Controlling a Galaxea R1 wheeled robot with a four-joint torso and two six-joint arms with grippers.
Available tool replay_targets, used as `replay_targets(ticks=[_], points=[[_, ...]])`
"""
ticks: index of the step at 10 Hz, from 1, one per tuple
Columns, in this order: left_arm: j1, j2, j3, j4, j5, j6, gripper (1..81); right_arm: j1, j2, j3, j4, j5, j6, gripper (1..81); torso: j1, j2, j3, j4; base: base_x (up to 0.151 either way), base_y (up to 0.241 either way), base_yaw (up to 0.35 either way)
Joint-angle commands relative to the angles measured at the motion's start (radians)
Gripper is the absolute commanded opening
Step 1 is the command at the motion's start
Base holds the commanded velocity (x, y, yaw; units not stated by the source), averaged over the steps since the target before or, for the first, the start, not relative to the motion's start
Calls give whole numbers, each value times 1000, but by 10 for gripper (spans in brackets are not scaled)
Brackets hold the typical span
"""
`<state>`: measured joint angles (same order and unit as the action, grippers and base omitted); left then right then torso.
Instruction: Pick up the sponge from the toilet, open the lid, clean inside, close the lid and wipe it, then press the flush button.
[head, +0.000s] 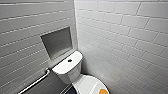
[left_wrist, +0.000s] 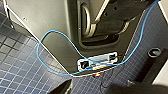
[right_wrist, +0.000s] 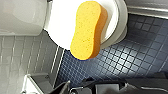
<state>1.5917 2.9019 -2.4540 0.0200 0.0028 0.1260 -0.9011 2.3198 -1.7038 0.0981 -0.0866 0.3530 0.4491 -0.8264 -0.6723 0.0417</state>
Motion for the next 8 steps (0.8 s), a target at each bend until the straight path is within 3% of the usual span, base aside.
replay_targets(ticks=[1,2,4,6,7,8], points=[[9,-2,10,8,77,1,811,144,9,-29,20,-99,20,811,63,-97,0,0,0,0,0],[9,-2,10,8,77,1,811,167,35,-52,22,-128,34,811,84,-130,-5,0,0,0,0],[9,4,10,8,77,1,811,199,92,-112,22,-191,55,811,132,-207,-92,0,0,0,0],[9,5,10,8,77,1,811,211,138,-151,22,-199,67,811,166,-263,-136,0,0,0,0],[9,7,10,8,77,1,811,213,163,-172,23,-213,69,811,190,-301,-145,0,0,0,0],[9,8,10,8,77,0,811,208,184,-192,23,-234,75,811,211,-334,-108,0,0,0,0]])
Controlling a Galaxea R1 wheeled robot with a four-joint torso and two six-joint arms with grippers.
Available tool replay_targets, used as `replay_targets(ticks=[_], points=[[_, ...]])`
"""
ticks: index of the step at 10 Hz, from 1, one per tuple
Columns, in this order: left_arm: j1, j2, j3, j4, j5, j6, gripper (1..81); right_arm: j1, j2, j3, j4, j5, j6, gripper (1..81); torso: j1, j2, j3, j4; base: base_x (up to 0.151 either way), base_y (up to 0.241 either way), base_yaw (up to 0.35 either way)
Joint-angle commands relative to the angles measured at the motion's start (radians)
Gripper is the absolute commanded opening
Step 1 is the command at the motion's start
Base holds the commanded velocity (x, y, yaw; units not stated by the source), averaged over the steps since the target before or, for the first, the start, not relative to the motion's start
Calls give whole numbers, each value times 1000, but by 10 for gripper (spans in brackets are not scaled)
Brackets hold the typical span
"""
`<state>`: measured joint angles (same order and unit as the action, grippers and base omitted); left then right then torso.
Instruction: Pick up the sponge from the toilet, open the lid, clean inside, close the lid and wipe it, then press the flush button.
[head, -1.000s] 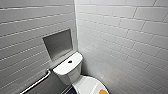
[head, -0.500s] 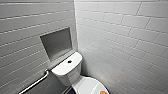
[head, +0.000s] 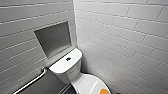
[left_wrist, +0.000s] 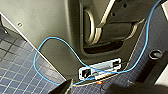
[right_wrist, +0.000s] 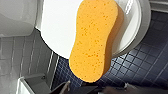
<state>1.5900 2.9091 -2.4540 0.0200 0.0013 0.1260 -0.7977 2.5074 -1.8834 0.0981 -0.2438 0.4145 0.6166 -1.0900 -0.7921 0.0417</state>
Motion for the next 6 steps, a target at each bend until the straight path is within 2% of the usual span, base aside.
replay_targets(ticks=[1,4,6], points=[[9,2,10,8,78,1,811,106,18,-49,26,-86,39,811,63,-98,0,0,0,0,0],[9,6,10,8,78,1,811,157,44,-57,29,-147,99,811,124,-196,-14,0,0,0,0],[9,6,10,8,78,1,811,180,64,-66,29,-155,109,811,171,-271,-14,0,0,0,0]])
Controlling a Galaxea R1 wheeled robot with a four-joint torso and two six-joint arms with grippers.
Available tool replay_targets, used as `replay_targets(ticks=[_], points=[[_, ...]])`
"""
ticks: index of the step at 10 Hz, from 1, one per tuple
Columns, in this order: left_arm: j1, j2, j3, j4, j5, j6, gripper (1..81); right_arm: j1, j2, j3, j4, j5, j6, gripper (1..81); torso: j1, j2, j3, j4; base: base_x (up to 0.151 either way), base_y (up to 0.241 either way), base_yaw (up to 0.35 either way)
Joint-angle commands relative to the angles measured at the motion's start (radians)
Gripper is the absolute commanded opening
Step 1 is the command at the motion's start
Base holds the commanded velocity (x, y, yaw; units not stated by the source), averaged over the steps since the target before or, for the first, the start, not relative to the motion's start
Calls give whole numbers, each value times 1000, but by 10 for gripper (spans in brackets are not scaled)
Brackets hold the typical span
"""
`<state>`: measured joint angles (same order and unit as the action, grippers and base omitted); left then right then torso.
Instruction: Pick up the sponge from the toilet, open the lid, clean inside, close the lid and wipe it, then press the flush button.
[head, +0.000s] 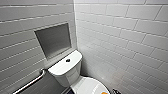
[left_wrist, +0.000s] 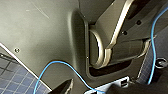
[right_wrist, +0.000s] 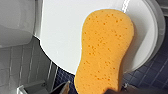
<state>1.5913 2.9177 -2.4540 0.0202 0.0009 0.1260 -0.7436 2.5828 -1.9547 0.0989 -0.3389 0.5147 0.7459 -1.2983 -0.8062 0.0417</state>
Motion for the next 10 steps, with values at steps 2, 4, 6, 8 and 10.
replay_targets(ticks=[2,4,6,8,10], points=[[8,-3,10,7,79,1,811,131,15,-10,35,-71,27,811,88,-137,0,0,0,0,0],[6,-3,12,6,80,1,811,131,38,-33,36,-95,37,811,64,-100,-39,0,0,0,0],[5,-1,13,6,82,1,811,143,35,-36,39,-98,47,811,73,-112,-107,0,0,0,0],[3,3,12,6,80,1,811,186,41,-36,35,-170,90,811,78,-119,-66,0,0,0,0],[3,5,10,7,80,1,811,232,42,-39,35,-226,105,811,79,-120,-88,0,0,0,0]])
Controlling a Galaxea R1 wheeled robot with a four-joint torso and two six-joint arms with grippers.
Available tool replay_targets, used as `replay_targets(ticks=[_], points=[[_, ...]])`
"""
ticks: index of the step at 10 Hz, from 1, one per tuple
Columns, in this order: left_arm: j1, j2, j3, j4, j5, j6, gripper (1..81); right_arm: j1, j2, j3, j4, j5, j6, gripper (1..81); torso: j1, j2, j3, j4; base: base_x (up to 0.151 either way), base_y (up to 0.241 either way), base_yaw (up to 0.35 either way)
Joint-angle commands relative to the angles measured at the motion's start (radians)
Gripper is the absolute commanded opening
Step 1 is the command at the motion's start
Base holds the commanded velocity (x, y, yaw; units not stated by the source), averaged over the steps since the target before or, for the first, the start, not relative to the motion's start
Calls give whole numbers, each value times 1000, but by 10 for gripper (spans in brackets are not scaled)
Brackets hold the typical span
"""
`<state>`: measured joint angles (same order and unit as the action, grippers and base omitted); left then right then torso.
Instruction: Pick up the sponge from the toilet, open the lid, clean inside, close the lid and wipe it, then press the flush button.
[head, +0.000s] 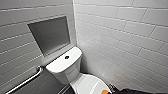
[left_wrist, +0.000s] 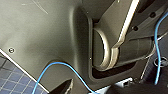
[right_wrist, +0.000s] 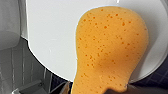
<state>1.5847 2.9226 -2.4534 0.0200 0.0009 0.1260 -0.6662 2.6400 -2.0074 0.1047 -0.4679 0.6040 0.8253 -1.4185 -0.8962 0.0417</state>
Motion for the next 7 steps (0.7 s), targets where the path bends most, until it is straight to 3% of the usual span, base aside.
replay_targets(ticks=[1,5,7], points=[[10,0,10,8,80,1,811,170,-10,9,29,-104,25,811,0,0,0,0,0,0,0],[10,1,10,8,79,1,811,150,68,-83,30,-186,52,811,0,0,0,0,0,0,0],[10,1,10,9,79,1,811,139,83,-117,35,-189,53,811,0,0,0,0,0,0,0]])
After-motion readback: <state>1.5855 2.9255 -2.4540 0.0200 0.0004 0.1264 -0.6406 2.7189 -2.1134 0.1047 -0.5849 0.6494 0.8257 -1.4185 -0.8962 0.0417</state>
